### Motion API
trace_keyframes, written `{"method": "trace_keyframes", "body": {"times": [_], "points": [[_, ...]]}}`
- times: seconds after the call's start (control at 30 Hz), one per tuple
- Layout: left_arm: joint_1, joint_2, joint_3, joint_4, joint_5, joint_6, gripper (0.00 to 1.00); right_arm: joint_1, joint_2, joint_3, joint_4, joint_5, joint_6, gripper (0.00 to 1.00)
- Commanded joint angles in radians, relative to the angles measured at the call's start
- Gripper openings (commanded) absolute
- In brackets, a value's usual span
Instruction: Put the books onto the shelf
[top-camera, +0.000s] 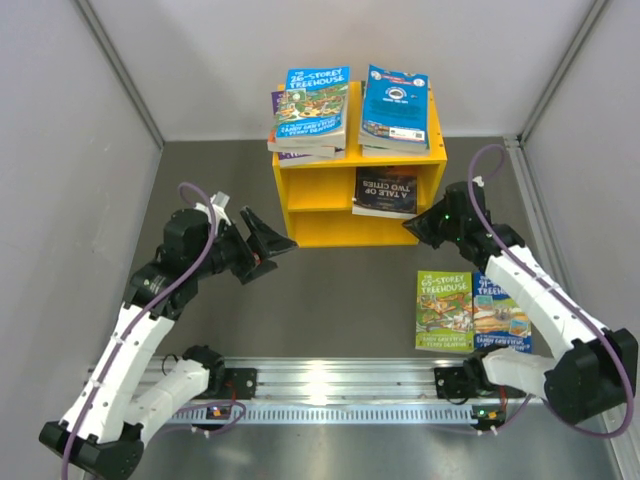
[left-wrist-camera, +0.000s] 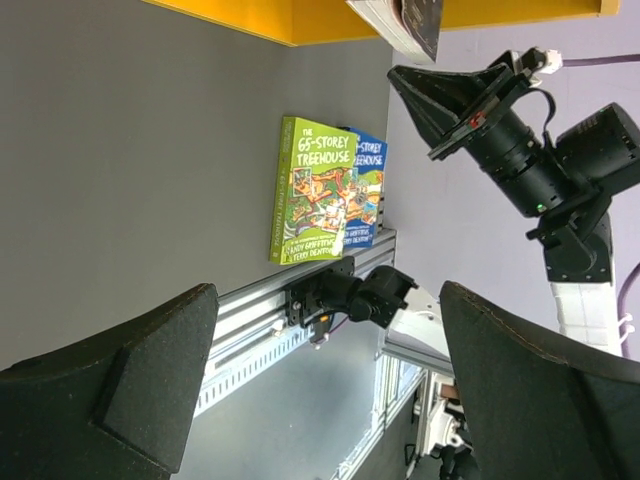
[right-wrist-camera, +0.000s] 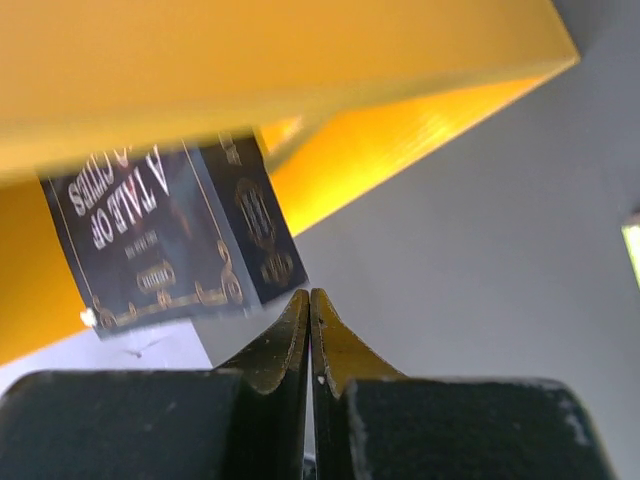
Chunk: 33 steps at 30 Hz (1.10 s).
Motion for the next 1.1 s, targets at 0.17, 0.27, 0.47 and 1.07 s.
{"method": "trace_keyframes", "body": {"times": [0.17,0.27,0.47,1.07], "points": [[0.004,0.005,0.078,-0.067,-0.057,0.051,0.97,-0.160,0.027,0.091,0.078,-0.042,-0.066,0.00],[0.004,0.014,0.087,-0.072,-0.064,0.057,0.97,-0.256,0.019,0.088,0.078,-0.091,-0.089,0.00],[0.004,0.042,0.072,-0.030,-0.039,0.054,0.97,-0.352,-0.012,0.091,0.024,-0.195,-0.182,0.00],[-0.350,0.494,-0.003,0.258,-0.019,0.129,0.94,-0.448,-0.105,-0.168,-0.493,-0.012,-0.625,0.93]]}}
